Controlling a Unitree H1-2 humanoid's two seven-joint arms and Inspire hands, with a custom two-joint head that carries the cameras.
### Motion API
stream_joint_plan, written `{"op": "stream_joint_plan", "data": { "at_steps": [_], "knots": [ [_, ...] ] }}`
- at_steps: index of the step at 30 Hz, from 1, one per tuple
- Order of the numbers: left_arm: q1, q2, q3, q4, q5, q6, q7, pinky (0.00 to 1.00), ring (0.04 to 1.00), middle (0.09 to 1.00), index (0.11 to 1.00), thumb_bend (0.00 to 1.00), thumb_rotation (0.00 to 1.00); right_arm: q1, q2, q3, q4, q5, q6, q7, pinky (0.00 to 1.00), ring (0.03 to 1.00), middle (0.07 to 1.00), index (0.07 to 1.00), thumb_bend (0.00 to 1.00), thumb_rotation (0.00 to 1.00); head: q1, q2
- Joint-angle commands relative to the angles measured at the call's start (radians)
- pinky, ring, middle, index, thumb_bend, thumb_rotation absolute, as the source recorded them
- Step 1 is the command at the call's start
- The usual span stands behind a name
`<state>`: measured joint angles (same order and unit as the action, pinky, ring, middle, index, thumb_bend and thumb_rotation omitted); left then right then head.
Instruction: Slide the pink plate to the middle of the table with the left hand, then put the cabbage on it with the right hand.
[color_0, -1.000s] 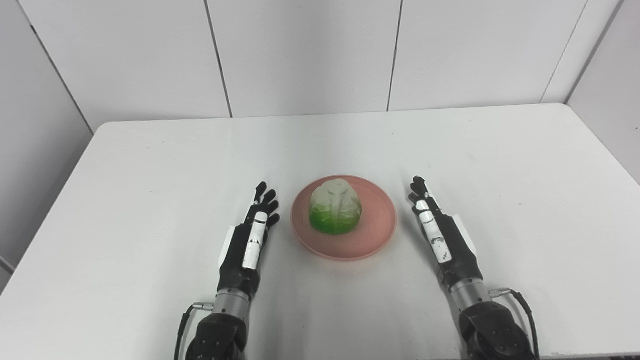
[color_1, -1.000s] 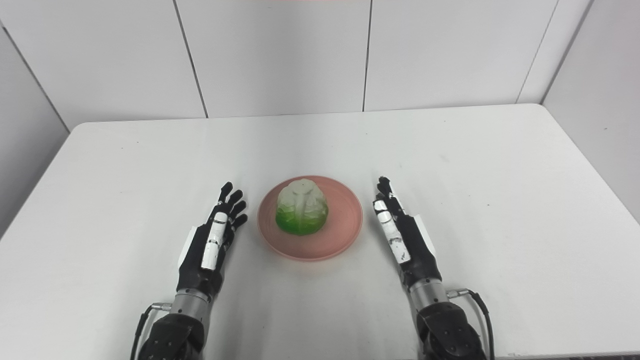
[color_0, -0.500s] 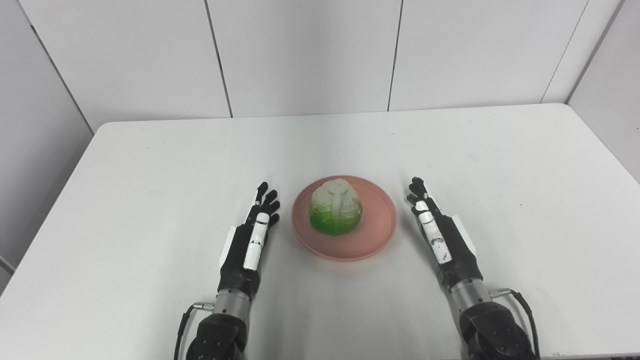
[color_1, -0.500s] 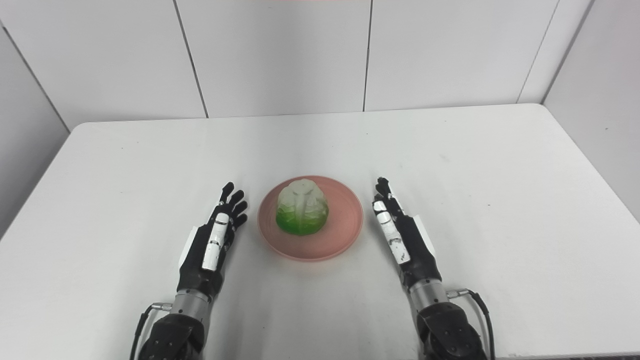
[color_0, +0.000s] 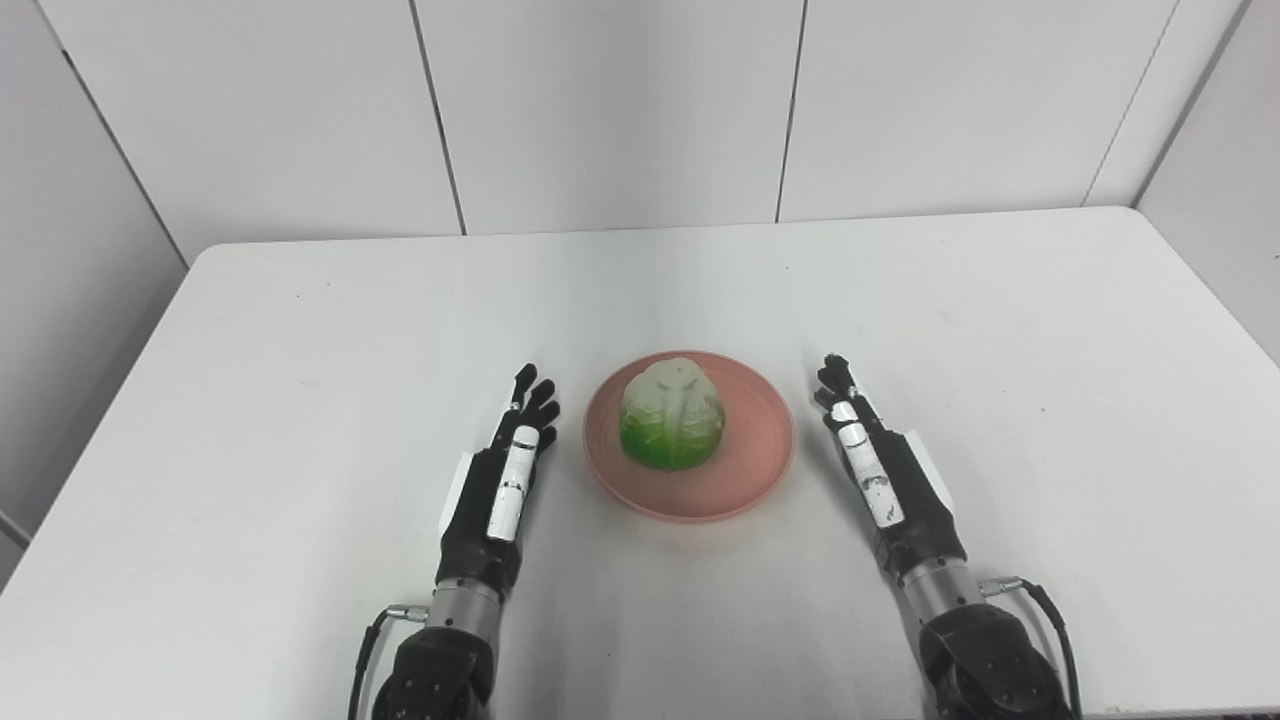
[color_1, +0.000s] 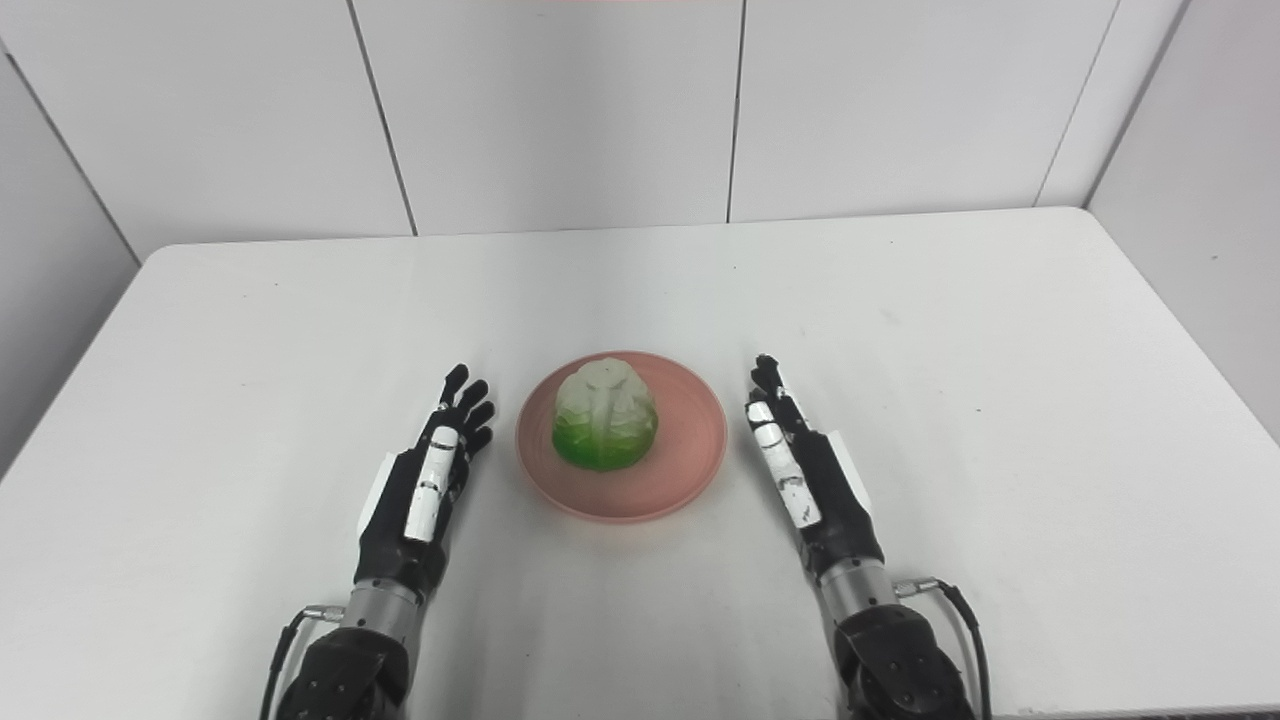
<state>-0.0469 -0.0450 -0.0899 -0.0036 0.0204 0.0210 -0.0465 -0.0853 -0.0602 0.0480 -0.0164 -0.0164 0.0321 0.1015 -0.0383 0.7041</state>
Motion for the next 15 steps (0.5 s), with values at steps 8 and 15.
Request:
{"op": "stream_joint_plan", "data": {
  "at_steps": [8,15],
  "knots": [
    [-0.006,0.004,-0.007,0.021,0.01,0.01,-0.001,0.97,0.963,0.973,0.99,0.45,1.0,-0.007,-0.011,0.005,-0.018,0.007,0.032,0.009,0.99,0.971,0.987,0.987,0.29,1.0,0.011,0.004],
    [-0.006,0.001,-0.004,0.016,0.002,0.016,-0.003,0.95,0.962,0.974,0.991,0.41,1.0,-0.008,-0.011,0.008,-0.023,0.004,0.035,0.009,0.98,0.965,0.977,0.98,0.29,1.0,0.01,0.002]
  ]
}}
